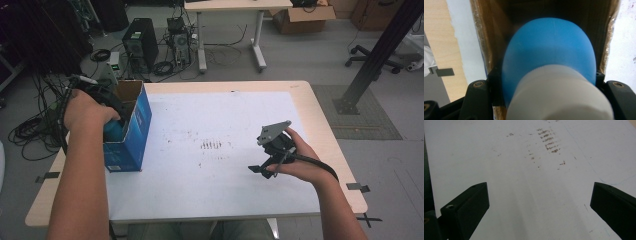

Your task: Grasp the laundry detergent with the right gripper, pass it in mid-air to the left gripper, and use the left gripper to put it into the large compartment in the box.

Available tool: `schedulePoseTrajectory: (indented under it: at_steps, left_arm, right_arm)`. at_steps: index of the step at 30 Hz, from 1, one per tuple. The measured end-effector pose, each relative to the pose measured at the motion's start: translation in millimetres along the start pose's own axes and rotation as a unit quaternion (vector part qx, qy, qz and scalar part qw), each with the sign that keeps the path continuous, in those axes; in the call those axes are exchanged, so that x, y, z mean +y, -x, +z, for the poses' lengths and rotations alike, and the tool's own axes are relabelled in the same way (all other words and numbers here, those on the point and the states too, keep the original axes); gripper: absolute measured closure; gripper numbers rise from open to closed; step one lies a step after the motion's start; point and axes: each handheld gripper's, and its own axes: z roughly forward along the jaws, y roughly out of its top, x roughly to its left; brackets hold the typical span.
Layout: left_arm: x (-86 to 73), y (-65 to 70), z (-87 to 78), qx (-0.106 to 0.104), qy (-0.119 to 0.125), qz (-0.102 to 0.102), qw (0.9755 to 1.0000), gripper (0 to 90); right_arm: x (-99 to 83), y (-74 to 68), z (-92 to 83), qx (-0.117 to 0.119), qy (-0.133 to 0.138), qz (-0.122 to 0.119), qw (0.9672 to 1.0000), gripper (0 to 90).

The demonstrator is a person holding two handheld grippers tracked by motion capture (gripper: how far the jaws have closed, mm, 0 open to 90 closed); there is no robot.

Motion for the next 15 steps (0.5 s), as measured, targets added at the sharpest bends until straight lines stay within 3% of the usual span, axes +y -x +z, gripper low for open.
schedulePoseTrajectory:
  at_steps: [15]
  left_arm:
    - [1.1,-0.1,17.8,0.001,-0.01,0.0,0.9999,38.3]
  right_arm:
    - [-1.2,0.5,-1.7,0.003,0.004,0.001,1.0,2.2]
